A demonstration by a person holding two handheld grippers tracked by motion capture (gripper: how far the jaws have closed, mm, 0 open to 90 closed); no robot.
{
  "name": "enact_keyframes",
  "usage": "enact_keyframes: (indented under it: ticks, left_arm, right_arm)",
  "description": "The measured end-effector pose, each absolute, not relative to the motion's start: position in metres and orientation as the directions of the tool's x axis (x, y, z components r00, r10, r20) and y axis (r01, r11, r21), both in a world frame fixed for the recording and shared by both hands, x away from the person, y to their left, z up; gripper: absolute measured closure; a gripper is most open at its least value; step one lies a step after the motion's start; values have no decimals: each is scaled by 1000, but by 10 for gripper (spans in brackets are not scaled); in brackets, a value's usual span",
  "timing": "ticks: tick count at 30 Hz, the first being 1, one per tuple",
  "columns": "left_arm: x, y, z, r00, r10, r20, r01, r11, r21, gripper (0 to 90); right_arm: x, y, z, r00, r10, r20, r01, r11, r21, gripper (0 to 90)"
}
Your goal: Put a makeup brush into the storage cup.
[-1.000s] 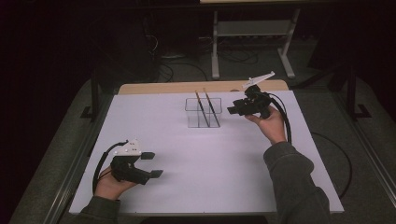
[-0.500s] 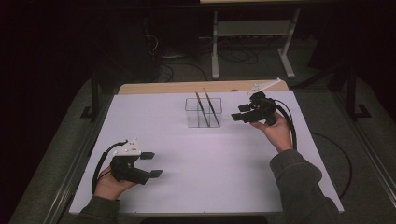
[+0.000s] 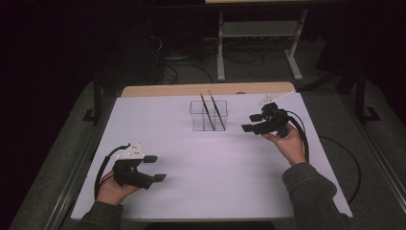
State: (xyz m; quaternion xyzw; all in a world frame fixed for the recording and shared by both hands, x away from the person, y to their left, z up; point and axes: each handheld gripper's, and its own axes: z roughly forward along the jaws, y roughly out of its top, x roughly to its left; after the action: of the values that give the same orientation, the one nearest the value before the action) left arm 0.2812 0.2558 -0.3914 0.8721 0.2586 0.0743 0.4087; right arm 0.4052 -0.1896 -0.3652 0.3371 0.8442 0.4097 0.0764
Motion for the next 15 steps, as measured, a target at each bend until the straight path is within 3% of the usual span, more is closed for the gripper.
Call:
enact_keyframes:
  ticks: [15]
  left_arm:
    - [281, 256, -392, 848, 524, -80, 395, -524, 755, 234]
  right_arm:
    - [395, -200, -373, -757, 633, 160, 514, 427, 744, 377]
